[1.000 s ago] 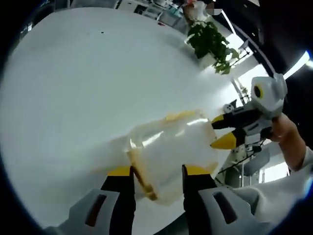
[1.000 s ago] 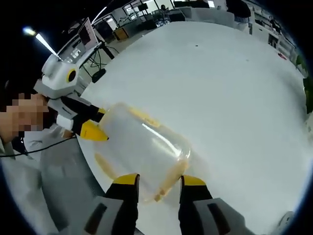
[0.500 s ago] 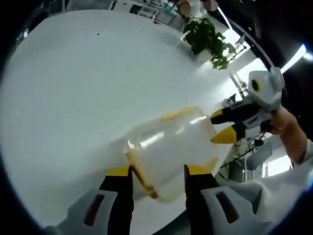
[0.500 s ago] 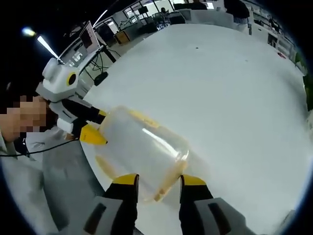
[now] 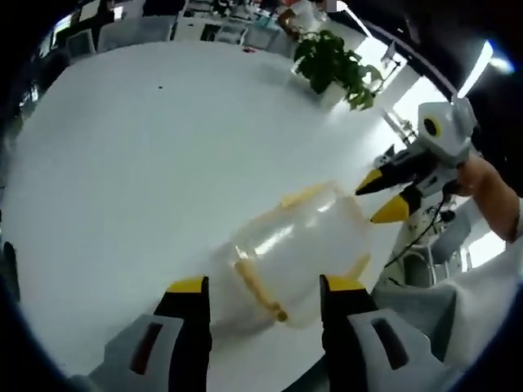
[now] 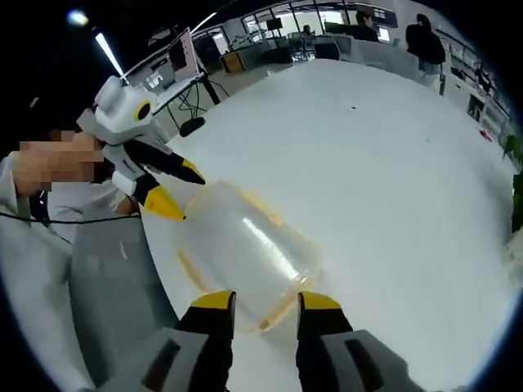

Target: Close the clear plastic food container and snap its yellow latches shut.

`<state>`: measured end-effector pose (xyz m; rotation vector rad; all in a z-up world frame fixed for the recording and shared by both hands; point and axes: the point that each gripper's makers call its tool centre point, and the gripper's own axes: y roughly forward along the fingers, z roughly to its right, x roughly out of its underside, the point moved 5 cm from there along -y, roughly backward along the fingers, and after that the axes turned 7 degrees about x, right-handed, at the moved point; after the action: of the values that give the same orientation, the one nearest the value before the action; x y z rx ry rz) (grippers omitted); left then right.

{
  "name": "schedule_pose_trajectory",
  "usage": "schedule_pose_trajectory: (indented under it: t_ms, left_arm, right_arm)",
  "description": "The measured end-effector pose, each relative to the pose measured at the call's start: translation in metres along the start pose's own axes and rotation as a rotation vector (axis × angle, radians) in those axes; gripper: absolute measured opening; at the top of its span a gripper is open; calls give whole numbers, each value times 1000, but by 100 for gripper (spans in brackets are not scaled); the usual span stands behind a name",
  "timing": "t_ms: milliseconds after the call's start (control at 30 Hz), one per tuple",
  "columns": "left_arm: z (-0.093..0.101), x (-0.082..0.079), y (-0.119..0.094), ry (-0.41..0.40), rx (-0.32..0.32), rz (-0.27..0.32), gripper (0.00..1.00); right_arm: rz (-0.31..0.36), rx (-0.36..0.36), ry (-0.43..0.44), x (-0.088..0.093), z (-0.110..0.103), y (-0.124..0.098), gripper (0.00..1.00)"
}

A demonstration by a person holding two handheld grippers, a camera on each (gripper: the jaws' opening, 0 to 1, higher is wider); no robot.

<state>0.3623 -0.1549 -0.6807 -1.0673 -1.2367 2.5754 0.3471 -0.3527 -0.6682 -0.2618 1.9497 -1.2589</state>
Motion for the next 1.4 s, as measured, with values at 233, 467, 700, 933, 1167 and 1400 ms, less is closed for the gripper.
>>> schedule_pose_trajectory:
  t_ms: [233, 467, 700, 933, 1167, 1400]
  left_arm:
    - [9, -17, -5, 115, 40, 86, 52]
    - [24, -28, -9, 272, 114, 142, 47]
    - [41, -28, -4, 353, 190, 129, 43]
    - [58, -32, 1, 486, 258, 164, 32]
    - [60, -24, 16, 541, 266, 105, 30]
    - [66, -23, 22, 579, 296, 99, 20]
  right_arm:
    - [28, -26, -38, -4, -5, -5, 25]
    - [149, -74, -215, -20, -17, -9, 29]
    - [219, -112, -303, -33, -30, -13, 26]
    - [268, -114, -419, -41, -37, -10, 19]
    - [258, -109, -466, -44, -38, 1, 13]
    - [247, -112, -501, -47, -39, 8, 10]
